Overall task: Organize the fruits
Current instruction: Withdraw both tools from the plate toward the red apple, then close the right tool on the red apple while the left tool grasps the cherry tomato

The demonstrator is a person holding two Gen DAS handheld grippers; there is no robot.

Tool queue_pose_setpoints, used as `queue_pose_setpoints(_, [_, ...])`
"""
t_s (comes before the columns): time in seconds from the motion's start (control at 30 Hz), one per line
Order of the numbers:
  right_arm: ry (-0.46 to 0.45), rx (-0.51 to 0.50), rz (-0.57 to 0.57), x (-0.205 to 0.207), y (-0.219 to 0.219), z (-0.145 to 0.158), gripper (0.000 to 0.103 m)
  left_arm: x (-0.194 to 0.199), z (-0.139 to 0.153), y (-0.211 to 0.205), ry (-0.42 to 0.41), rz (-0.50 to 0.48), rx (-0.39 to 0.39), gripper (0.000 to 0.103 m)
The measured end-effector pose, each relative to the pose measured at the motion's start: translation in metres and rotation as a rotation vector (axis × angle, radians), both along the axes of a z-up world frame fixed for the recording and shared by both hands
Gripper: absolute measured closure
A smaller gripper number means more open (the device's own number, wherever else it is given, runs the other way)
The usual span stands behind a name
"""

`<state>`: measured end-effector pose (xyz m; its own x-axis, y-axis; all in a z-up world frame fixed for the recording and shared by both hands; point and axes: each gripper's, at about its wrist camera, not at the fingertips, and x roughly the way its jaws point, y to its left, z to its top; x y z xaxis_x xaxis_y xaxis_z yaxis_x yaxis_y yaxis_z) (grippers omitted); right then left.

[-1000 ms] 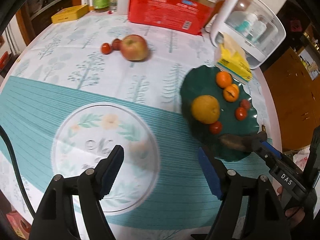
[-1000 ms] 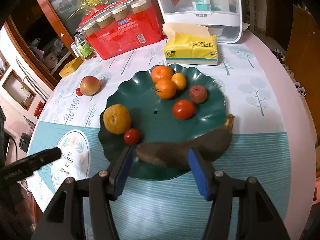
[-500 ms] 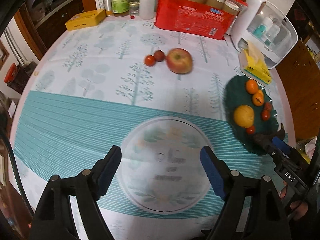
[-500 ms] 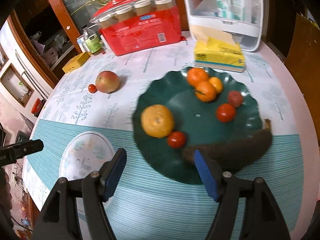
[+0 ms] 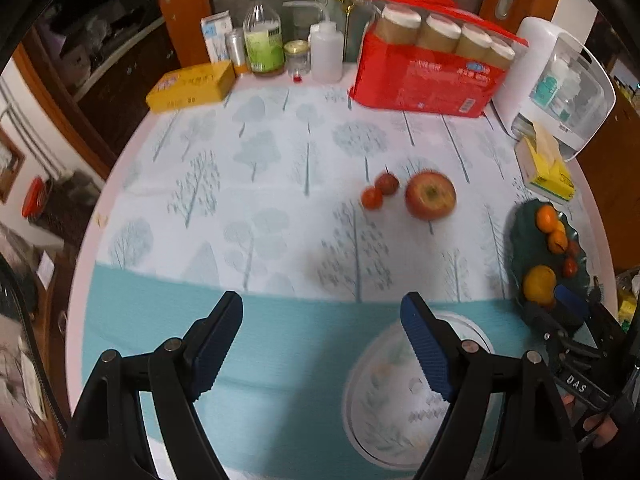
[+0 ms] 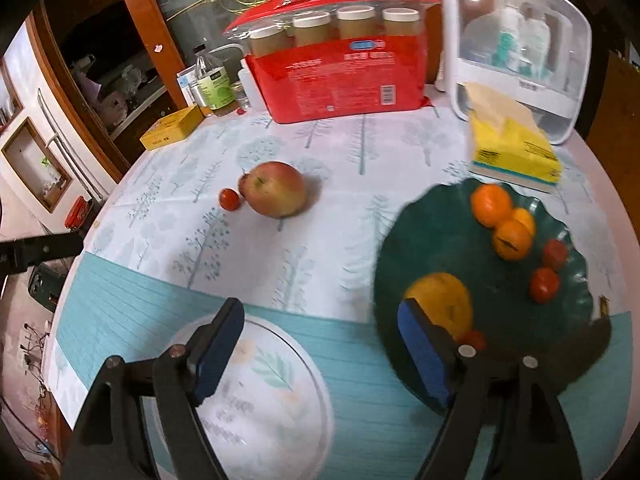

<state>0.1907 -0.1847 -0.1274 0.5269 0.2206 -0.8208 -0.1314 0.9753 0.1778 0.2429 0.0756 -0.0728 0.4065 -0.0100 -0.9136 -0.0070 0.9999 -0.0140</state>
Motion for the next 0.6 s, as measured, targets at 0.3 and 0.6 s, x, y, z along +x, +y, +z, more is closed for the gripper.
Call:
queue_pose_setpoints(0.3, [-0.032, -0.025, 0.005, 0.046, 0.034, -0.004, 0.019, 0.071, 0.003, 0.004, -0.051, -0.095, 0.014, 0.023])
queue_pose_setpoints(0.6, [-0.119, -0.067, 0.037, 0.09, 0.054, 0.0, 0.019, 0.127, -0.024, -0.012, -0.039, -0.162, 0.001, 0.023])
